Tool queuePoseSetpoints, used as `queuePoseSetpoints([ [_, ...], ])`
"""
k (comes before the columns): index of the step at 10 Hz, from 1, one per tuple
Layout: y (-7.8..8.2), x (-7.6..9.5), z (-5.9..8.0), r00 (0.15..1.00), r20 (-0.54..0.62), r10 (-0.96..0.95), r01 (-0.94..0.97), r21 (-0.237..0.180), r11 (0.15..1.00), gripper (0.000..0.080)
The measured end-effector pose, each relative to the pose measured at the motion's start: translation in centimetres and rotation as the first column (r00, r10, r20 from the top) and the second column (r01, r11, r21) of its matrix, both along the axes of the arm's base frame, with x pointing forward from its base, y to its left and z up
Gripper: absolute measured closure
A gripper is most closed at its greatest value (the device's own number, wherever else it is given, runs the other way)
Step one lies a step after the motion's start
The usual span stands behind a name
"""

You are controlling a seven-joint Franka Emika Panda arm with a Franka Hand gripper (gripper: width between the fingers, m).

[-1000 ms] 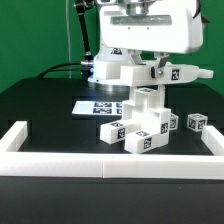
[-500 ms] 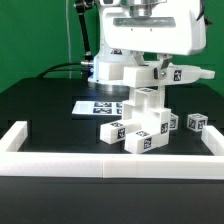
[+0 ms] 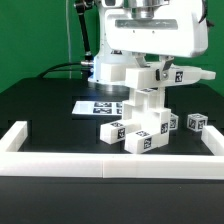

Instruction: Assemble chair

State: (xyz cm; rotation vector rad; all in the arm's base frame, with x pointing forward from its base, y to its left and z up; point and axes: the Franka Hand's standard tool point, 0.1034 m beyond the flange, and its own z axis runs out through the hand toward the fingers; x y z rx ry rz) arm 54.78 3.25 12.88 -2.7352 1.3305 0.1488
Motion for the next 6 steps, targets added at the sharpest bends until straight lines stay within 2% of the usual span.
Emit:
queuePoseSetpoints([
  [4, 0.1, 0.15, 0.73, 1.0, 0.011, 0.001, -0.001, 0.004, 1.0, 0.0509],
  [6, 0.08, 0.09, 0.51, 1.0, 0.007, 0.001, -0.001, 0.003, 1.0, 0.0509],
])
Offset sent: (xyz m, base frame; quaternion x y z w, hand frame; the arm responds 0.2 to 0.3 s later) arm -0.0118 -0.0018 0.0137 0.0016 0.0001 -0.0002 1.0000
